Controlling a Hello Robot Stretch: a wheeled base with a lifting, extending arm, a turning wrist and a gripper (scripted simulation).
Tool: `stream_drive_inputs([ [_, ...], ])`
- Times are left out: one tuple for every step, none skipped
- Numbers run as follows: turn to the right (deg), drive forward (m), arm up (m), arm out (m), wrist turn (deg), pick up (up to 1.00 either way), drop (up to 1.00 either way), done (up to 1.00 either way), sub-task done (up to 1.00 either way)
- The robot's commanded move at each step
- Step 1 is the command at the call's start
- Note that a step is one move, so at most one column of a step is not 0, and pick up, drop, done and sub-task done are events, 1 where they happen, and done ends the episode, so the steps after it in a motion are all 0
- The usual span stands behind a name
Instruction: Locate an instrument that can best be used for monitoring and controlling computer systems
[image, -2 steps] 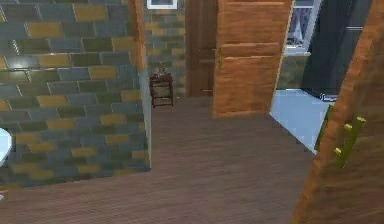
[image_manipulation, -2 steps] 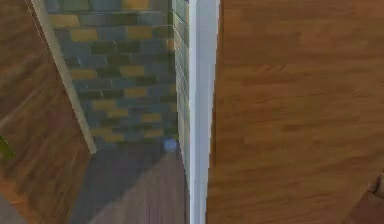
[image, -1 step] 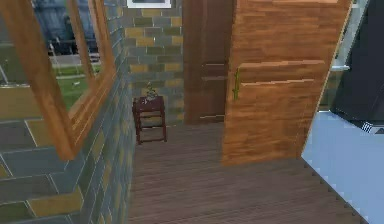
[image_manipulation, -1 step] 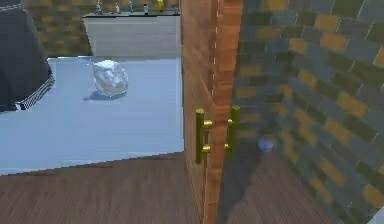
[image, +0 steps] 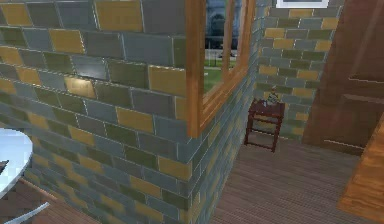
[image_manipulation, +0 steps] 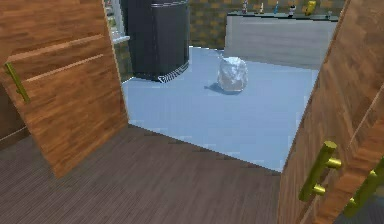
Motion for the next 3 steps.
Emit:
stream_drive_inputs([
  [0.0, 0.05, 0.0, 0.0, 0.0, 0.0, 0.0, 0.0, 0.0],
  [45.0, 0.0, 0.0, 0.0, 0.0, 0.0, 0.0, 0.0, 0.0],
  [21.0, 0.0, 0.0, 0.0, 0.0, 0.0, 0.0, 0.0, 0.0],
])
